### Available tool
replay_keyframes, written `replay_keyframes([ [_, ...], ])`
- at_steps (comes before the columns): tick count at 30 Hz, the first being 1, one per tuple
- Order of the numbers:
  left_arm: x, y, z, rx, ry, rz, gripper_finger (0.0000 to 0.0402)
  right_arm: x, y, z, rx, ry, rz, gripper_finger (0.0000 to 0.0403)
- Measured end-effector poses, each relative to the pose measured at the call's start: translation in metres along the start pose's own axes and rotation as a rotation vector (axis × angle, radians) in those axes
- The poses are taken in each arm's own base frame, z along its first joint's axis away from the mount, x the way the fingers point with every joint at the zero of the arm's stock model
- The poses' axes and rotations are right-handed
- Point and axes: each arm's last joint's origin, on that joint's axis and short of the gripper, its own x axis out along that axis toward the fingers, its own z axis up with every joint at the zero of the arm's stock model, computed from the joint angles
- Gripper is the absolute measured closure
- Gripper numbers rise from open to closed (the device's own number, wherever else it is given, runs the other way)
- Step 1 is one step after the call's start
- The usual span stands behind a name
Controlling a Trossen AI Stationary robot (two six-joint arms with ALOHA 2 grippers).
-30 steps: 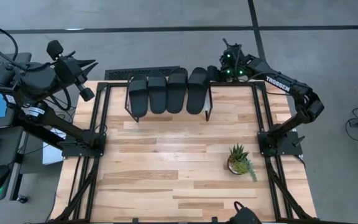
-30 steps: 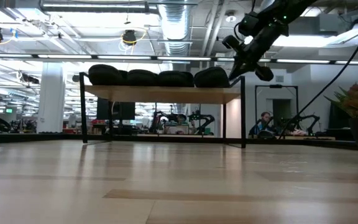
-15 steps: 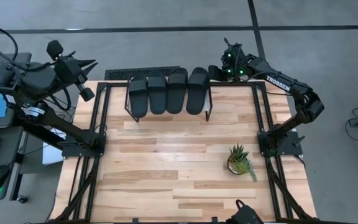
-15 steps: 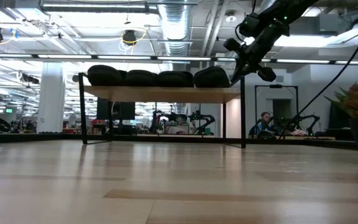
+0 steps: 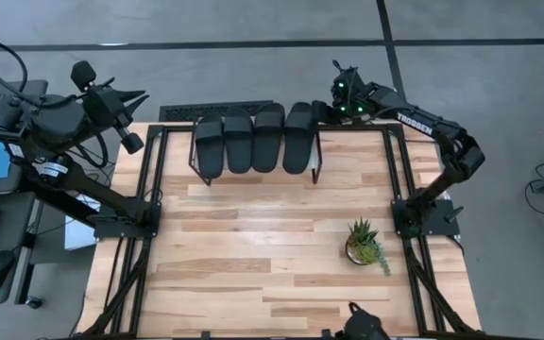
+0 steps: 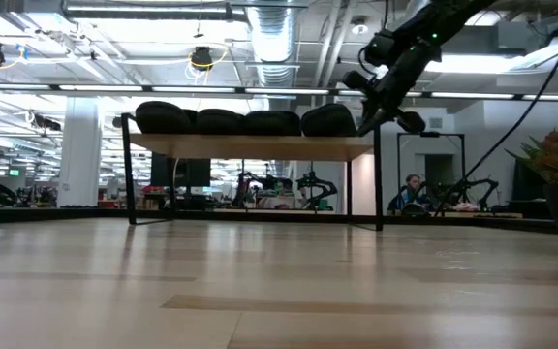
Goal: Pick and place slides into the shelf
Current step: Put the black slipper on the shelf
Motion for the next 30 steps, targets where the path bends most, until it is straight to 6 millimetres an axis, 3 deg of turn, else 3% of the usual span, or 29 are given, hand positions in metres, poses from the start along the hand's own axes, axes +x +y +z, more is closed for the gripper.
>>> replay_keyframes([
  [7, 0.000, 0.000, 0.000, 0.000, 0.000, 0.000, 0.0372, 0.002, 0.032, 0.020, -0.081, -0.023, 0.068, 0.0403],
  [11, 0.000, 0.000, 0.000, -0.007, 0.000, 0.000, 0.0372, 0.004, 0.041, 0.028, -0.107, 0.023, 0.051, 0.0403],
  [18, 0.000, 0.000, 0.000, -0.010, 0.000, -0.001, 0.0372, 0.022, 0.045, 0.019, -0.153, 0.158, -0.023, 0.0403],
  [30, 0.000, 0.000, 0.000, -0.010, 0.000, 0.000, 0.0372, 0.020, 0.050, 0.019, -0.181, 0.103, -0.044, 0.0403],
])
